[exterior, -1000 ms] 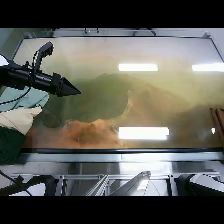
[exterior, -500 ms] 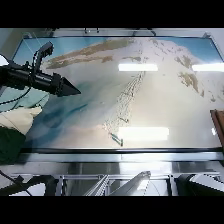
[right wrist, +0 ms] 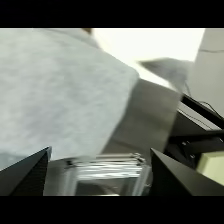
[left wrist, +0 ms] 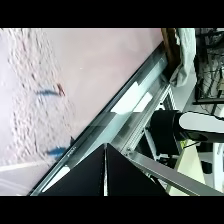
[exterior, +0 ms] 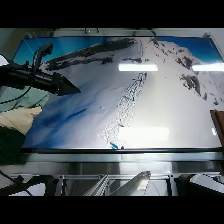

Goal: Fold the shirts.

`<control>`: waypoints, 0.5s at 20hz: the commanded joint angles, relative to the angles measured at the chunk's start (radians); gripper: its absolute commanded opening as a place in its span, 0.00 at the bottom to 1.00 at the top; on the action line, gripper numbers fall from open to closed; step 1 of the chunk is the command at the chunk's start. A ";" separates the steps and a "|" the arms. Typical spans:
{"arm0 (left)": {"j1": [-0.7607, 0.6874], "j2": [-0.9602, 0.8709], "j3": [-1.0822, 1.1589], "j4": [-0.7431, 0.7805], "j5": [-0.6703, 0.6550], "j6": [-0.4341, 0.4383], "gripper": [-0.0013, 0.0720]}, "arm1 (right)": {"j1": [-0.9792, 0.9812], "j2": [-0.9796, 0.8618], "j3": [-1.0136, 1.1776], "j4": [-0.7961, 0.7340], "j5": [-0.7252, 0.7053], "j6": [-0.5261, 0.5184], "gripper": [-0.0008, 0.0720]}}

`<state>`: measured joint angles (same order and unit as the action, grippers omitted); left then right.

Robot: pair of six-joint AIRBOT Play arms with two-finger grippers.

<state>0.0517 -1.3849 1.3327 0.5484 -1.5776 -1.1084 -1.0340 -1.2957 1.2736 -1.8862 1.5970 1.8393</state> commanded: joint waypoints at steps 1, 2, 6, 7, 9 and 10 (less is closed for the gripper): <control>0.001 0.000 0.067 -0.002 0.003 0.010 0.03 | 0.134 0.027 0.050 0.241 -0.021 -0.004 0.98; 0.001 0.006 0.105 0.001 -0.006 0.020 0.03 | 0.194 0.036 0.050 0.342 -0.054 -0.008 0.76; 0.001 0.114 0.118 0.012 -0.010 0.027 0.03 | 0.454 0.071 0.050 0.635 -0.118 -0.146 0.04; 0.001 0.163 0.067 0.012 0.002 0.026 0.03 | 0.524 0.085 0.049 0.668 -0.114 -0.186 0.04; 0.001 0.270 -0.075 0.037 0.029 0.026 0.03 | 0.699 0.151 0.014 0.676 -0.137 -0.214 0.04; -0.002 0.325 -0.153 0.063 0.051 0.023 0.03 | 0.802 0.198 -0.024 0.676 -0.161 -0.217 0.04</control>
<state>0.0513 -1.1820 1.3193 0.5671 -1.5681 -1.0855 -0.4564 -1.1759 1.2949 -1.3106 1.4841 1.6840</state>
